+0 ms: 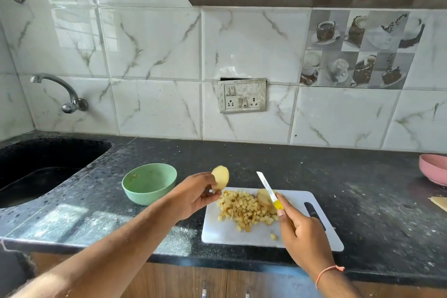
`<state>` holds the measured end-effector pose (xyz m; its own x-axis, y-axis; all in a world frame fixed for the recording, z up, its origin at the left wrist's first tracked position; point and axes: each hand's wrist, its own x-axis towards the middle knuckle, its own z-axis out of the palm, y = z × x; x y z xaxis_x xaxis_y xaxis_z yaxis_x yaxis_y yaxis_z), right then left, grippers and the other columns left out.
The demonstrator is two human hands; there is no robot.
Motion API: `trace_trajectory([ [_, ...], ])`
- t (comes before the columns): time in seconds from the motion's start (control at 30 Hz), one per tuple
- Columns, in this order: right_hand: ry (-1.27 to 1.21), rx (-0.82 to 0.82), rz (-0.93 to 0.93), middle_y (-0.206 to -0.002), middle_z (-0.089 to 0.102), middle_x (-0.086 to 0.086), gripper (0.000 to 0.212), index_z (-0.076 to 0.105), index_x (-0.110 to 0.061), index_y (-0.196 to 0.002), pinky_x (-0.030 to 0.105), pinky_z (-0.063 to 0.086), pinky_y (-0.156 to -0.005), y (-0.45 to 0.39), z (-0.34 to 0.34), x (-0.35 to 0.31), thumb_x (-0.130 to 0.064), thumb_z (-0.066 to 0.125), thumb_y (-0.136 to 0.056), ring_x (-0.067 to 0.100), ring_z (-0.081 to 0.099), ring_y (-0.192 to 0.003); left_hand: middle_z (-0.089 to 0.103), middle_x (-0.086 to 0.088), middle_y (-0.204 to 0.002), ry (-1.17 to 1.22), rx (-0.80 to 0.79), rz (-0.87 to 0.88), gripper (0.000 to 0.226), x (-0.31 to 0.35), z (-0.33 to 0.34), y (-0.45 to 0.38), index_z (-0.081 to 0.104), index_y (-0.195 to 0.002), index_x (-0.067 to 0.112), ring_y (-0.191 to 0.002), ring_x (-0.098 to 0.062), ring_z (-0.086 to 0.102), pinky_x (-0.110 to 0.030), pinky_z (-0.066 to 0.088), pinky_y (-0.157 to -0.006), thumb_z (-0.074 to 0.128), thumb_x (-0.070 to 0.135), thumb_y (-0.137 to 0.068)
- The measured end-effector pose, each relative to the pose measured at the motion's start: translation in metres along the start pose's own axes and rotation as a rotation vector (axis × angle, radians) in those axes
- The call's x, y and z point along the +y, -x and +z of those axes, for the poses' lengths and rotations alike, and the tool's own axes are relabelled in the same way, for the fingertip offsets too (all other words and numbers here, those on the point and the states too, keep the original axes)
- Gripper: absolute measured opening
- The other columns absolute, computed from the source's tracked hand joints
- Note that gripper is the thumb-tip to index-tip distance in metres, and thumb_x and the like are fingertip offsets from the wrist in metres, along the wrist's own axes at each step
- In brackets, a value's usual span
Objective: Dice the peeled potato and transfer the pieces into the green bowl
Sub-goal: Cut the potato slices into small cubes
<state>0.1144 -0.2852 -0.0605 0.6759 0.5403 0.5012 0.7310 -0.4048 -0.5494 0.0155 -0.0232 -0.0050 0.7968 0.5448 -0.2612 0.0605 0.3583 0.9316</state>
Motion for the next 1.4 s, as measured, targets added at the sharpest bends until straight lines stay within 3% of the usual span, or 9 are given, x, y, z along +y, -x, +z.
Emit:
trace_trajectory([
  [0.1, 0.146, -0.052, -0.07, -0.045, 0.041, -0.009, 0.048, 0.05, -0.051, -0.146, 0.022, 0.025, -0.043, 0.007, 0.01, -0.017, -0.034, 0.055, -0.102, 0.013, 0.044, -0.046, 0.07, -0.019, -0.123, 0.088, 0.03, 0.06, 0.041, -0.007, -0.02, 0.006, 0.064, -0.131, 0.025, -0.083, -0.02, 0.067, -0.028, 0.064, -0.066, 0.057, 0.0, -0.099],
  [0.23, 0.252, -0.19, -0.149, -0.058, 0.047, -0.011, 0.05, 0.036, -0.045, -0.156, 0.02, 0.023, -0.045, 0.017, 0.027, -0.059, -0.043, 0.037, -0.106, 0.01, 0.044, -0.049, 0.071, -0.015, -0.115, 0.176, 0.069, 0.052, 0.043, -0.025, -0.042, 0.016, 0.065, -0.13, 0.027, -0.08, -0.018, 0.063, -0.026, 0.063, -0.063, 0.059, -0.001, -0.099],
  [0.33, 0.343, -0.327, -0.153, -0.082, 0.066, -0.005, 0.053, 0.031, -0.039, -0.159, 0.031, 0.048, -0.06, 0.021, 0.036, -0.079, -0.042, 0.028, -0.106, 0.015, 0.063, -0.073, 0.074, -0.014, -0.108, 0.152, 0.076, 0.011, 0.042, -0.035, -0.053, 0.022, 0.069, -0.13, 0.023, -0.076, -0.016, 0.066, -0.025, 0.063, -0.06, 0.062, -0.003, -0.097],
  [0.43, 0.489, -0.377, -0.141, -0.099, 0.074, 0.004, 0.052, 0.034, -0.032, -0.158, 0.037, 0.057, -0.071, 0.021, 0.042, -0.085, -0.036, 0.03, -0.106, 0.025, 0.071, -0.088, 0.078, -0.017, -0.115, 0.108, 0.072, -0.002, 0.04, -0.04, -0.058, 0.026, 0.071, -0.127, 0.022, -0.077, -0.02, 0.074, -0.026, 0.064, -0.062, 0.066, -0.002, -0.096],
  [0.67, 0.626, -0.368, -0.122, -0.093, 0.072, 0.005, 0.056, 0.023, -0.032, -0.162, 0.034, 0.044, -0.062, 0.017, 0.039, -0.079, -0.032, 0.03, -0.106, 0.025, 0.069, -0.083, 0.071, -0.015, -0.119, -0.102, 0.174, 0.068, 0.03, -0.05, -0.049, 0.025, 0.069, -0.118, 0.019, -0.093, -0.027, 0.079, -0.027, 0.064, -0.067, 0.07, 0.001, -0.094],
  [0.8, 0.653, -0.384, -0.067, -0.094, 0.071, 0.004, 0.057, 0.019, -0.034, -0.164, 0.034, 0.043, -0.062, 0.014, 0.031, -0.074, -0.032, 0.028, -0.107, 0.023, 0.068, -0.086, 0.076, -0.01, -0.104, -0.23, 0.186, 0.121, 0.034, -0.057, -0.045, 0.027, 0.067, -0.12, 0.019, -0.076, -0.02, 0.079, -0.029, 0.064, -0.067, 0.073, 0.006, -0.09],
  [0.93, 0.676, -0.375, -0.064, -0.098, 0.07, 0.003, 0.057, 0.019, -0.035, -0.163, 0.034, 0.041, -0.063, 0.015, 0.03, -0.075, -0.031, 0.029, -0.107, 0.024, 0.068, -0.089, 0.076, -0.002, -0.081, -0.496, 0.223, 0.194, 0.034, -0.06, -0.044, 0.027, 0.068, -0.119, 0.022, -0.053, -0.011, 0.064, -0.026, 0.053, -0.051, 0.072, 0.017, -0.086],
  [1.23, 0.502, -0.293, -0.08, -0.083, 0.057, -0.01, 0.052, 0.03, -0.04, -0.16, 0.029, 0.037, -0.059, 0.013, 0.023, -0.069, -0.04, 0.028, -0.107, 0.014, 0.049, -0.069, 0.066, 0.008, -0.072, -1.053, -0.096, 0.234, 0.039, -0.037, -0.055, 0.034, 0.072, -0.111, 0.026, -0.048, -0.013, 0.06, -0.027, 0.047, -0.049, 0.077, 0.043, -0.076],
  [1.4, 0.447, -0.273, -0.09, -0.092, 0.07, -0.006, 0.051, 0.034, -0.039, -0.158, 0.029, 0.038, -0.06, 0.008, 0.03, -0.075, -0.041, 0.03, -0.107, 0.015, 0.063, -0.08, 0.067, 0.013, -0.072, -1.087, -0.091, 0.231, 0.057, -0.036, -0.058, 0.028, 0.068, -0.126, 0.034, -0.051, -0.009, 0.06, -0.024, 0.048, -0.05, 0.083, 0.039, -0.072],
])
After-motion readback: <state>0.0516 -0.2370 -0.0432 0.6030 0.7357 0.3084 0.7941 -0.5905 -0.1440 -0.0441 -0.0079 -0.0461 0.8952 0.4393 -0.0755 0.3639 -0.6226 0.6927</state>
